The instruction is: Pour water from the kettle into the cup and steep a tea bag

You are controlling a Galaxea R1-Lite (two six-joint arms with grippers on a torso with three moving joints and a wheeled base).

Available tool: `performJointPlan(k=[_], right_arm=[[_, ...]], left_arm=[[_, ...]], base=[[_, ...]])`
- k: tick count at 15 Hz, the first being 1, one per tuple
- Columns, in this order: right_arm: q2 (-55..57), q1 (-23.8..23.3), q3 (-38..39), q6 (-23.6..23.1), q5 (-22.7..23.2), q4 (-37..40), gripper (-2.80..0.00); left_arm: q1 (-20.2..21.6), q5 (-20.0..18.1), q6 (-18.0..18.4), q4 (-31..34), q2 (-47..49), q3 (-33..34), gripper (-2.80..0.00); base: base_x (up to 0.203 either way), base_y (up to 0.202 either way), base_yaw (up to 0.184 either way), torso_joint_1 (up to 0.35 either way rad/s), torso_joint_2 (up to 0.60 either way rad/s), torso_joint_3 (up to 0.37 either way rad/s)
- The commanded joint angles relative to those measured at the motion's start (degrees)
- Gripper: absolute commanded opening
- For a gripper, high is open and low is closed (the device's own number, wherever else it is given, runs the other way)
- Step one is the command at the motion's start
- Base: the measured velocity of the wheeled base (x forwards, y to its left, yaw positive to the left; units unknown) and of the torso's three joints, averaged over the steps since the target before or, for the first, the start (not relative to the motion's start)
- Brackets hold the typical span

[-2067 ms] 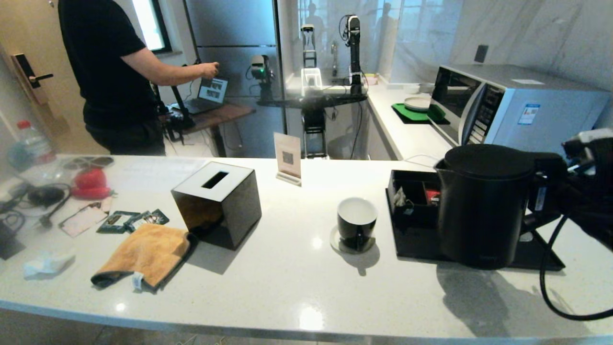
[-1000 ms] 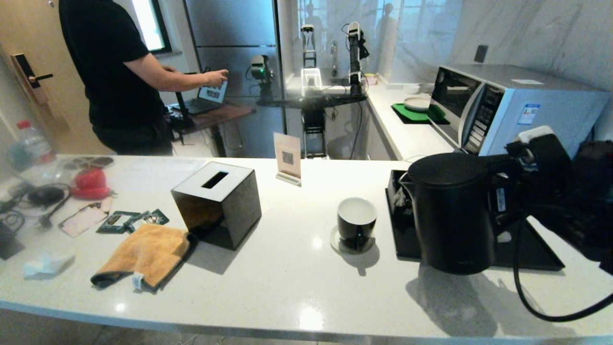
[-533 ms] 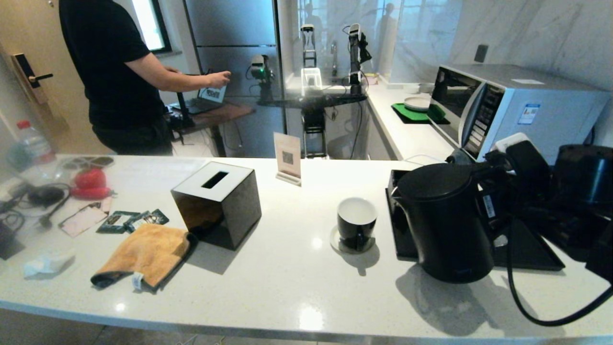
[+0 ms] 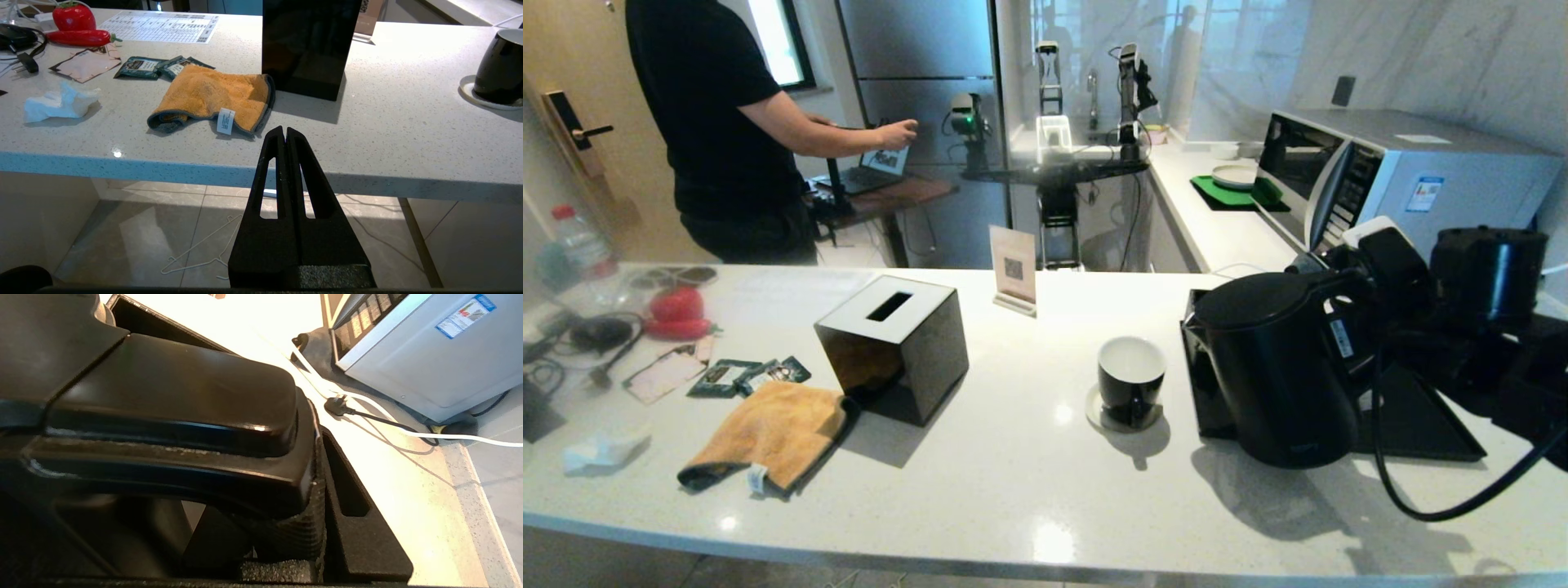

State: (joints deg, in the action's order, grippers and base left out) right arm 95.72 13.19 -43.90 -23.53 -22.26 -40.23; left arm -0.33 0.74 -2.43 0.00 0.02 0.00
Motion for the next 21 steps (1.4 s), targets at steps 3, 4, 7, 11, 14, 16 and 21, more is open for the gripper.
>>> performJointPlan(k=[3,4,7,11,14,16,21], right_arm=[[1.54,0.6,-4.12,-0.2,-0.15,4.19,-2.8],[1.73,0.68,-4.98,-0.26,-0.33,5.29,-2.8],[2.19,0.96,-6.87,-1.62,-1.47,7.48,-2.8],[2.54,1.94,-7.77,-5.73,-1.56,7.89,-2.8],[2.71,2.45,-7.78,-7.98,-1.56,7.8,-2.8],[3.16,2.8,-7.86,-8.18,-1.56,7.65,-2.8],[4.55,4.36,-8.8,-9.43,-4.11,7.36,-2.8]], left_arm=[[-0.02,0.05,-0.04,0.0,0.06,0.0,-2.8],[-0.02,0.05,-0.04,0.0,0.06,0.0,-2.8],[-0.02,0.05,-0.04,0.0,0.06,0.0,-2.8],[-0.02,0.05,-0.04,0.0,0.06,0.0,-2.8],[-0.02,0.05,-0.04,0.0,0.06,0.0,-2.8],[-0.02,0.05,-0.04,0.0,0.06,0.0,-2.8],[-0.02,0.05,-0.04,0.0,0.06,0.0,-2.8]], base=[[0.0,0.0,0.0,0.0,0.0,0.0],[0.0,0.0,0.0,0.0,0.0,0.0],[0.0,0.0,0.0,0.0,0.0,0.0],[0.0,0.0,0.0,0.0,0.0,0.0],[0.0,0.0,0.0,0.0,0.0,0.0],[0.0,0.0,0.0,0.0,0.0,0.0],[0.0,0.0,0.0,0.0,0.0,0.0]])
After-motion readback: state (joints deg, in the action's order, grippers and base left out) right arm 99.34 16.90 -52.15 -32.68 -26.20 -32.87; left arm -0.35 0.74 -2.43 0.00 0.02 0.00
